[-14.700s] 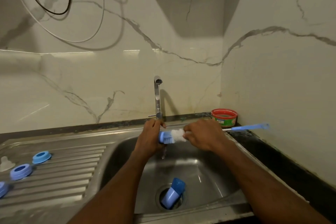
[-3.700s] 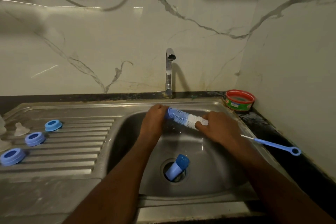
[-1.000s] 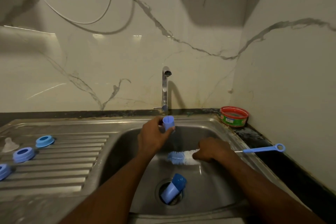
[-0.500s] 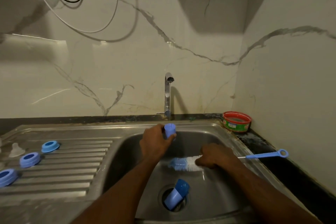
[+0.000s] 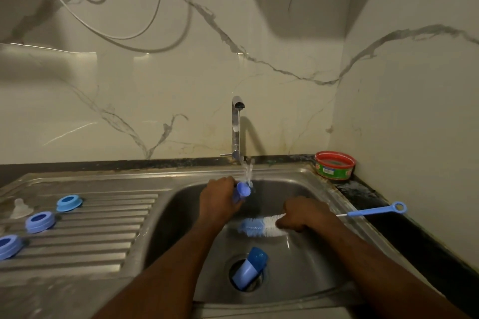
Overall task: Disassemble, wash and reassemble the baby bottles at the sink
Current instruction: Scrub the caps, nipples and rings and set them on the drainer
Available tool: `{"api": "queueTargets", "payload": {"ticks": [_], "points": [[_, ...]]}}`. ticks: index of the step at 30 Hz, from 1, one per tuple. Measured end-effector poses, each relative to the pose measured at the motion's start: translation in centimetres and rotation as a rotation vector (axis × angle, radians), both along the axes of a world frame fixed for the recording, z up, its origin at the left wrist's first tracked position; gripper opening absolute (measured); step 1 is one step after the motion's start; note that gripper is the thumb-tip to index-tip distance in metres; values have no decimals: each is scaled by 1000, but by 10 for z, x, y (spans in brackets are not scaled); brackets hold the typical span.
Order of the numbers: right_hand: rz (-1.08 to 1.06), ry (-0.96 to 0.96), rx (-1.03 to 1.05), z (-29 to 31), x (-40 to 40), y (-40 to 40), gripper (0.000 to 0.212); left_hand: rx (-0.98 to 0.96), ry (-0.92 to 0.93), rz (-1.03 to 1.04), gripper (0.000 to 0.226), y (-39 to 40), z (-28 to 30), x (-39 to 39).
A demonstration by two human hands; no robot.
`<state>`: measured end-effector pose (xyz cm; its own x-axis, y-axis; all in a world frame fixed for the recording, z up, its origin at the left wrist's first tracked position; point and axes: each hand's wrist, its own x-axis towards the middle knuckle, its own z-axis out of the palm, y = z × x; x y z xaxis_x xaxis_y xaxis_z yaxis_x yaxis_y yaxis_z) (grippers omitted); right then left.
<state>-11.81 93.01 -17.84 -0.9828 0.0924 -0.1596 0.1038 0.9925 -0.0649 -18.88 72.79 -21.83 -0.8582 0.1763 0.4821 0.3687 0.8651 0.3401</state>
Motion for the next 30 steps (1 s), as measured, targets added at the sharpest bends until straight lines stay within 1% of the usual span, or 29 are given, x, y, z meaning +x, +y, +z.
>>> {"api": "queueTargets", "payload": {"ticks": [4,6,9,12,14,15,16,18,19,20,22,23,24,25,26,28,29,30], "points": [[21,-31,26,1,0,0,35,-375,246,-40,49,3,24,0],[19,-35,5,0,0,0,31,-504,345,-54,55,9,33,3],[22,-56,-2,-2,-1,0,28,-599,405,-46,56,12,34,4],[32,-71,-2,-1,-1,1,28,-595,385,-47,53,10,31,3],[42,-70,17,0,0,2,28,-560,375,-56,51,7,30,1],[43,-74,29,1,1,2,29,-503,342,-45,49,5,27,0],[42,-82,36,1,2,2,31,-395,277,-32,46,3,22,-2],[37,-96,43,0,1,2,35,-32,41,-11,35,-1,5,-4],[39,-103,49,0,1,1,36,116,-87,-13,30,-2,-4,-5],[43,-105,54,0,0,0,37,222,-173,-27,26,-2,-11,-8],[45,-103,46,0,-1,0,37,337,-207,-39,25,0,-14,-14],[46,-95,38,0,-1,1,36,393,-177,-30,27,1,-10,-16],[48,-88,34,1,-2,2,35,443,-133,-27,29,3,-8,-18],[48,-88,32,1,-2,2,35,450,-121,-31,31,4,-9,-19],[46,-92,35,1,-1,2,35,437,-142,-45,32,5,-12,-20],[43,-98,52,1,-1,1,37,315,-217,-54,34,4,-19,-18],[41,-101,49,1,-1,1,37,288,-206,-42,35,5,-18,-16],[40,-102,40,1,-1,1,38,310,-155,-26,36,6,-16,-15]]}}
